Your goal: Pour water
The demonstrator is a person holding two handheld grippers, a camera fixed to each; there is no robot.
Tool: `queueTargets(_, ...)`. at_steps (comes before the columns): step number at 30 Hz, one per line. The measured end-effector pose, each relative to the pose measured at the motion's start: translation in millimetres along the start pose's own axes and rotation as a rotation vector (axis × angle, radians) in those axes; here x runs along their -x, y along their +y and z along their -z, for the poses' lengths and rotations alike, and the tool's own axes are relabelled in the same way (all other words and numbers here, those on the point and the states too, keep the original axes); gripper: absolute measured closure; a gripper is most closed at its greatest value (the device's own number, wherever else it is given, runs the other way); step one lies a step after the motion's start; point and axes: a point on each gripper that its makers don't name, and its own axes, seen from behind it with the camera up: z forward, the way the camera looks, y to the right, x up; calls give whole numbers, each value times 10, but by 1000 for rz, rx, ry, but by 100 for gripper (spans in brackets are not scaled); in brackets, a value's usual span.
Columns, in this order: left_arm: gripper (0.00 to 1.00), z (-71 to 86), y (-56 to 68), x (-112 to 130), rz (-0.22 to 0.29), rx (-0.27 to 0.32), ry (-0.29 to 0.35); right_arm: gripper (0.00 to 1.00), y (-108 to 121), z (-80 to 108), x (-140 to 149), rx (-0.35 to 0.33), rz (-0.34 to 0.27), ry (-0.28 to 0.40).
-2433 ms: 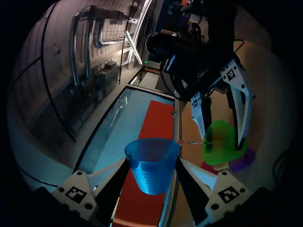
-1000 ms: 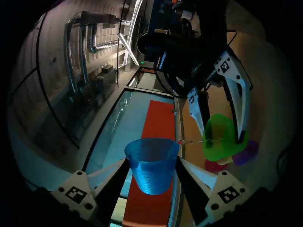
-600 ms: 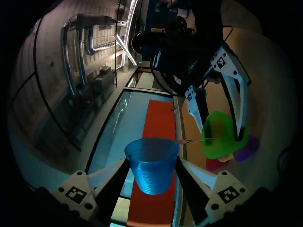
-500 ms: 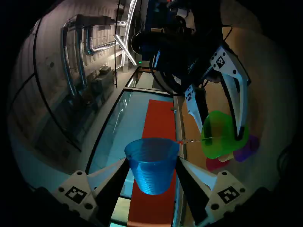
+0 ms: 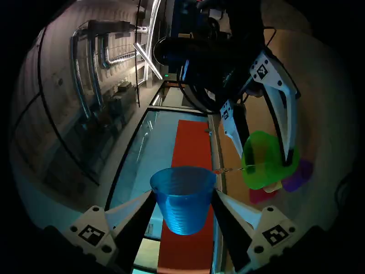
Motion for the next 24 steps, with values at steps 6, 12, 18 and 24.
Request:
queueTargets(6, 17, 6, 0, 2, -8, 0, -1, 10, -3, 2, 0, 1, 1, 1)
queueTargets(12, 17, 8, 10, 1, -25, 1, -1, 10, 3, 1, 10, 2, 3, -2)
queueTargets(18, 17, 7, 13, 5, -47, 3, -1, 10, 23, 2, 11, 7, 3, -2)
queueTargets(24, 17, 5, -9, 7, -56, 0, -1, 10, 23, 6, 17, 6, 3, -2)
